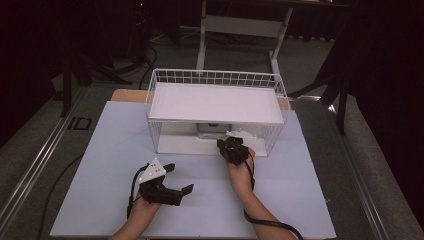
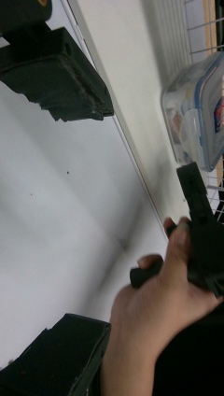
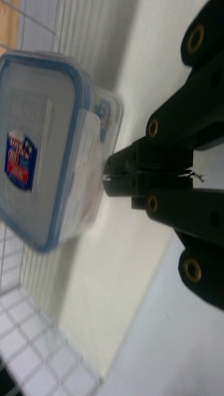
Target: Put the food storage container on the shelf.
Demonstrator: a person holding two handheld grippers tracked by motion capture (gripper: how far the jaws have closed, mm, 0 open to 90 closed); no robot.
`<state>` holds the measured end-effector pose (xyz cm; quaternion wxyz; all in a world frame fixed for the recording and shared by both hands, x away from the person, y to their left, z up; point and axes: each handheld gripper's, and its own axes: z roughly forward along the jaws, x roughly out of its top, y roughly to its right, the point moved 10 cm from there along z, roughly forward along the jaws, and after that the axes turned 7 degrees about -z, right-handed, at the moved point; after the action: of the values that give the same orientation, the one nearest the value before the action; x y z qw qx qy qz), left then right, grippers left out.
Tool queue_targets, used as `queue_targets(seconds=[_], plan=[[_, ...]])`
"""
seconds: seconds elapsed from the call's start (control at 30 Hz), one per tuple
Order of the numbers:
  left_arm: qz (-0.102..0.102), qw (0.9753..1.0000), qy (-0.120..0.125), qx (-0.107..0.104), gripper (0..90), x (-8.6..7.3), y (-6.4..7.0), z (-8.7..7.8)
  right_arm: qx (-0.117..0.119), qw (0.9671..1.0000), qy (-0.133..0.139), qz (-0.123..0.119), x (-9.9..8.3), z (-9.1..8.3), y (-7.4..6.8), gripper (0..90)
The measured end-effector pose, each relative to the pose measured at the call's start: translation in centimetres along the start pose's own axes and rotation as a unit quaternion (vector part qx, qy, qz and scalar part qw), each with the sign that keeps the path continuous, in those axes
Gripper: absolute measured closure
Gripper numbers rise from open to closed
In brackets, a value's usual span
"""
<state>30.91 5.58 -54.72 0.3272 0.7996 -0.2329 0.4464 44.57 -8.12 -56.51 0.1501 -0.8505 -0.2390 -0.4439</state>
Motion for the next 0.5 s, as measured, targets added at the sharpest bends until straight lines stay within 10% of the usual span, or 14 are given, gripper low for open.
queue_targets(seconds=[0.5], plan=[[0.027, 0.9988, 0.024, -0.033, 1.7, 1.4, 1.2, -0.7, 0.023, 0.9966, 0.052, -0.060, -0.6, -6.5, -1.2, 41.3]])
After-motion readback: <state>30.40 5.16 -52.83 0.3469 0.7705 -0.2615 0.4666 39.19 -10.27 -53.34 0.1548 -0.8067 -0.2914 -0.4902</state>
